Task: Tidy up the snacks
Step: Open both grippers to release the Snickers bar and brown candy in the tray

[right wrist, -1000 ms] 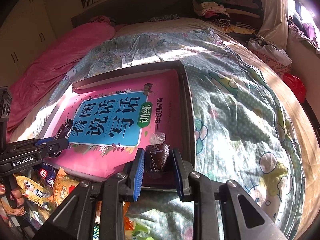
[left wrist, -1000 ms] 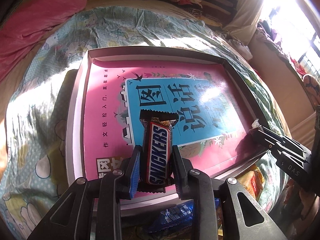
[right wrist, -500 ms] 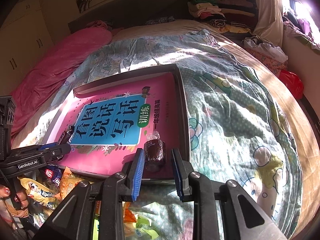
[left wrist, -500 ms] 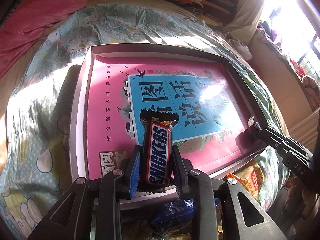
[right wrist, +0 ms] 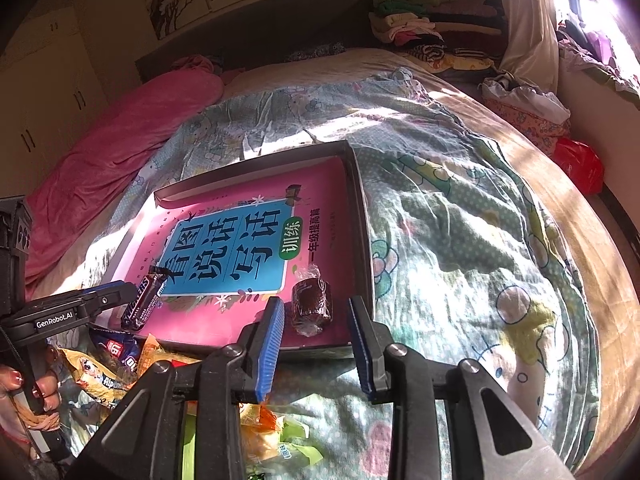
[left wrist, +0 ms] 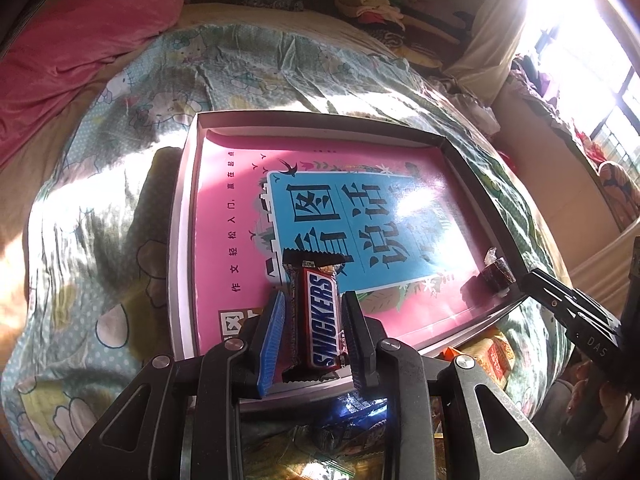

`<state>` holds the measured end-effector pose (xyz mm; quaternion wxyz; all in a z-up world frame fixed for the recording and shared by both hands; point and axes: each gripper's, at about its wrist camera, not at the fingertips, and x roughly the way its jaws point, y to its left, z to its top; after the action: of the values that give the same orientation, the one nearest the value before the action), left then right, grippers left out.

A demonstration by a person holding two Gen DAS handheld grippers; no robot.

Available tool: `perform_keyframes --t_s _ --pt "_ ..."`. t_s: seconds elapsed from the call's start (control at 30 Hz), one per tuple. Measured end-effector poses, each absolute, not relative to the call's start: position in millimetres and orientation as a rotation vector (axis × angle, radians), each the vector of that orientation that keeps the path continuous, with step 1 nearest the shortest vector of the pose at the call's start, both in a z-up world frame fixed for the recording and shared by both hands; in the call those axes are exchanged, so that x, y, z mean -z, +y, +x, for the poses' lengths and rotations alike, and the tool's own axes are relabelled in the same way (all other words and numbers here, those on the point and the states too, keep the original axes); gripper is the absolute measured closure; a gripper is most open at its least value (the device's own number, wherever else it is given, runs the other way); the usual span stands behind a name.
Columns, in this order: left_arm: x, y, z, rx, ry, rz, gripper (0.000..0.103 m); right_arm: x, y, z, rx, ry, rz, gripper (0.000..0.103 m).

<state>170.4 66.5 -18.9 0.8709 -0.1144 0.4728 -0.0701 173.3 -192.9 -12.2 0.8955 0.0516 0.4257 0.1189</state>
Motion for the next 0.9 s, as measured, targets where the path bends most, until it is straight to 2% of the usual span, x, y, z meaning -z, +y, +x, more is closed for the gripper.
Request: perform_keyframes --t_s 0.27,0.37,0.6,0.83,0.9 --pt "10 75 160 0.136 0.959 -0.243 0.062 -2 -189 163 -0.27 0.841 0.105 0.061" --pt "6 79 156 0.128 0.95 -0.249 0.054 -6 -187 160 -0.274 0.83 0.098 0.056" --pt "0 89 146 0.124 0.927 -0.266 0.04 -11 -184 153 -0.277 0.811 0.082 0.054" --pt "-3 97 136 0.118 0.917 -0.292 0.034 -20 -180 146 -0.29 0.78 0.055 0.052" --pt "-4 99 133 0.116 0.912 -0.296 0.032 -22 -177 144 -0.298 0.773 0.045 0.048"
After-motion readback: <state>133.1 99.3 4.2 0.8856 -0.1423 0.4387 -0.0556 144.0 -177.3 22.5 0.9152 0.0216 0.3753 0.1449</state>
